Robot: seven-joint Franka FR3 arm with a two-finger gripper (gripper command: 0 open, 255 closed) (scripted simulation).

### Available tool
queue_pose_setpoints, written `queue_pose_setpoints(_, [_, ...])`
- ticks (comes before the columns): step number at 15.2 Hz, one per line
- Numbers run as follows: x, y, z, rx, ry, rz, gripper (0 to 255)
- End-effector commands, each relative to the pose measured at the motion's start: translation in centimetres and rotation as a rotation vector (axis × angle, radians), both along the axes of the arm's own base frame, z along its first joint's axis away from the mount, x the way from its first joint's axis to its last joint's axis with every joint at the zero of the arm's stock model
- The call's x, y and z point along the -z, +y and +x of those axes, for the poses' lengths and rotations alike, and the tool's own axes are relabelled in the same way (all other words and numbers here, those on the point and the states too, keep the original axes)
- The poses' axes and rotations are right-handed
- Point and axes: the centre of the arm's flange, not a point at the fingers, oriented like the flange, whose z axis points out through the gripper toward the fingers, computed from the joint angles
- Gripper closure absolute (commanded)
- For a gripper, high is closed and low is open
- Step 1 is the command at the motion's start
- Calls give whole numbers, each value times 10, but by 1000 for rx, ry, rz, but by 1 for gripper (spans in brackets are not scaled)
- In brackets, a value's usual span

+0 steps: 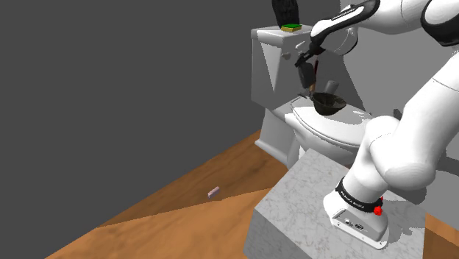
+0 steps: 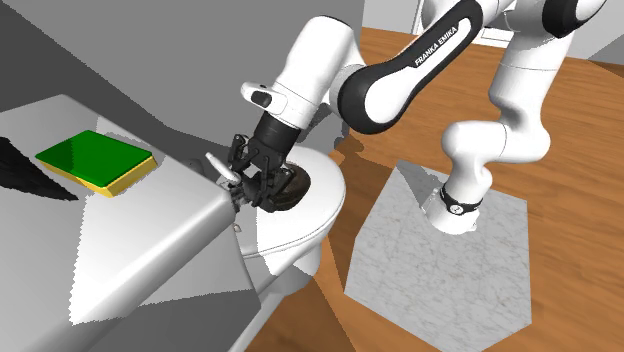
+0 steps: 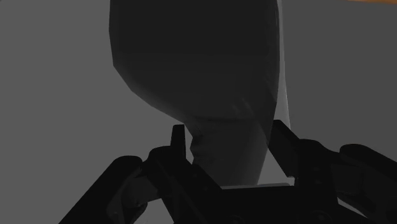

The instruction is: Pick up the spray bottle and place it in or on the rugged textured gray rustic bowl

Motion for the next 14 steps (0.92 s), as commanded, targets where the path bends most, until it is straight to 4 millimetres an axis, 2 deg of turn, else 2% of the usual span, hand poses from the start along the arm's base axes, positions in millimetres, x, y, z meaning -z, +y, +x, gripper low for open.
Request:
queue_pose_setpoints(1, [-10, 0, 0, 0, 1, -1, 255])
queue_pose_setpoints(14, [-23, -62, -159, 0, 1, -1, 255])
